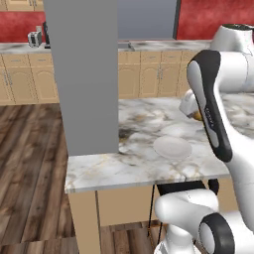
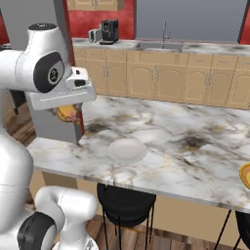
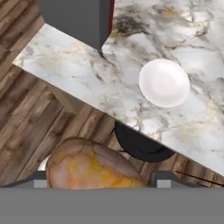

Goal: Transport the chicken drumstick and sweet potato to the fridge. Place the chicken drumstick on the rack containing meat and place the sweet potato on the rack containing the vegetable, ensuring meats and vegetables are on different racks.

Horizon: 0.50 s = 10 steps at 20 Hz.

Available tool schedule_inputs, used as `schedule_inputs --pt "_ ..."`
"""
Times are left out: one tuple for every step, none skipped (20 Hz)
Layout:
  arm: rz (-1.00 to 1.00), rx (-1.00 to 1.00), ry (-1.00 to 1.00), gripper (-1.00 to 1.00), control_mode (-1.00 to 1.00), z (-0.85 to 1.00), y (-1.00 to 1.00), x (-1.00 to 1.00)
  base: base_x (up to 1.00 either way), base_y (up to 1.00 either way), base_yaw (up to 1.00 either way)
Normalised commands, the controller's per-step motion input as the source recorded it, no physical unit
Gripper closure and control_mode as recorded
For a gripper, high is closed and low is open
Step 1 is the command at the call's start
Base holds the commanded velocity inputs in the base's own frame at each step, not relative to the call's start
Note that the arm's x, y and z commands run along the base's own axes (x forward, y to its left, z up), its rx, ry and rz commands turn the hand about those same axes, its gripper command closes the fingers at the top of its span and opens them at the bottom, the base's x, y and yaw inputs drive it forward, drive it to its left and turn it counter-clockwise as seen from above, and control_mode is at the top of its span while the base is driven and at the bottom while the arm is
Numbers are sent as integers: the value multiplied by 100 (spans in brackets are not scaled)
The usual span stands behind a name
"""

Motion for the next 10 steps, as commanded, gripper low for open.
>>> schedule_inputs --pt "0 0 -35 100 -100 74 0 -91 0 0 0" --pt "0 0 -35 100 -100 73 0 -94 0 0 0" --pt "0 0 -37 100 -100 71 0 -96 0 0 0" --pt "0 0 -38 100 -100 66 0 -96 0 0 0" --pt "0 0 -38 100 -100 65 1 -95 0 0 0" --pt "0 0 -42 100 -100 64 2 -99 0 0 0" --pt "0 0 -42 100 -100 61 3 -96 0 0 0" --pt "0 0 -40 100 -100 56 8 -89 0 0 0" --pt "0 0 -36 100 -100 52 8 -79 0 0 0" --pt "0 0 -23 100 -100 29 9 -54 0 0 0"
